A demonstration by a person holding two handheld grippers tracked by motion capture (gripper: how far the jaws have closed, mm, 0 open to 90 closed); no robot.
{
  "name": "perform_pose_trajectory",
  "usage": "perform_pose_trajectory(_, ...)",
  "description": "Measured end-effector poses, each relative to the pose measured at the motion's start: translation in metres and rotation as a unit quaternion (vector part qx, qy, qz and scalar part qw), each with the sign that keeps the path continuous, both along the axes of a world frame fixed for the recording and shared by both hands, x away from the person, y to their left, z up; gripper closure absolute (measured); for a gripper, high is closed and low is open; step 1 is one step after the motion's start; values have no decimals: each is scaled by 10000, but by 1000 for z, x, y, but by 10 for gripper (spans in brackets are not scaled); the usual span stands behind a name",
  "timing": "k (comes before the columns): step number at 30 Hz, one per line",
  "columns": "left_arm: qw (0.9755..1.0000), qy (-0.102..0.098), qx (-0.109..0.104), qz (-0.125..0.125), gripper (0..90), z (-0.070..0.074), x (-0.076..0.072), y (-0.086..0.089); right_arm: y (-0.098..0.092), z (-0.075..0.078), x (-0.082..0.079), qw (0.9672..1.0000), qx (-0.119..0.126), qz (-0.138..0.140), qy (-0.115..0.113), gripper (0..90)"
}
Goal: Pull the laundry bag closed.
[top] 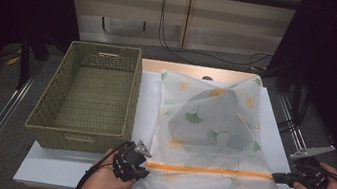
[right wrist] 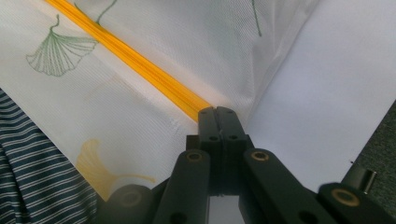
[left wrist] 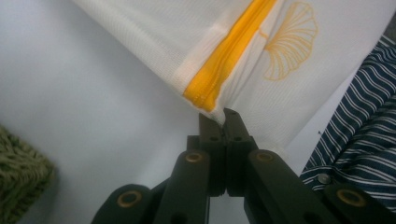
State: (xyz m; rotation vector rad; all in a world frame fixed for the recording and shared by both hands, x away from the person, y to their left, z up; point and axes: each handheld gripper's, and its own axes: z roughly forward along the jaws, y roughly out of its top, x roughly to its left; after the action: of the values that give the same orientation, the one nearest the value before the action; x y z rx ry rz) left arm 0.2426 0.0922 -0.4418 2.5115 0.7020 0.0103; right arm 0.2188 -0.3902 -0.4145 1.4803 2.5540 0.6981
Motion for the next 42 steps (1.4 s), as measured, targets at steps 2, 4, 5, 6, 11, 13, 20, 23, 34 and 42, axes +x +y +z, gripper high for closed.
perform_pose_trajectory(2, 10000, -46, -66, -8, 882, 2, -1, 1, -2, 2, 0, 10000, 32, -13, -30, 900)
perform_pose_trajectory(4, 10000, -42, -81, -1, 865, 3, -2, 3, -4, 4, -2, 9999, 128, -57, 12, 875)
perform_pose_trajectory(5, 9999, -82, -81, 46, 847, 4, -2, 4, -6, 4, -1, 10000, 37, -32, -19, 831)
perform_pose_trajectory(6, 9999, -61, -92, 42, 812, 4, -2, 5, -7, 4, -2, 10000, -39, -83, -23, 783)
perform_pose_trajectory(11, 9996, -72, -181, 204, 734, 6, -4, 13, -14, 4, -3, 9995, -2, -176, -264, 759)
perform_pose_trajectory(13, 9983, -99, -380, 427, 715, 8, -6, 16, -14, 8, -4, 9990, 45, -176, -398, 742)
perform_pose_trajectory(20, 9953, -407, -655, 594, 621, 24, -8, 31, -10, 18, -3, 9964, 202, 23, -820, 687)
perform_pose_trajectory(23, 9945, -467, -685, 643, 589, 28, -8, 40, -10, 19, -2, 9955, 326, 36, -890, 647)
perform_pose_trajectory(34, 9899, -716, -967, 754, 532, 33, -8, 60, -10, 16, -7, 9882, 363, 289, -1458, 526)
perform_pose_trajectory(42, 9828, -1067, -1296, 772, 512, 36, -8, 71, -6, 14, -12, 9773, 422, 470, -2023, 481)
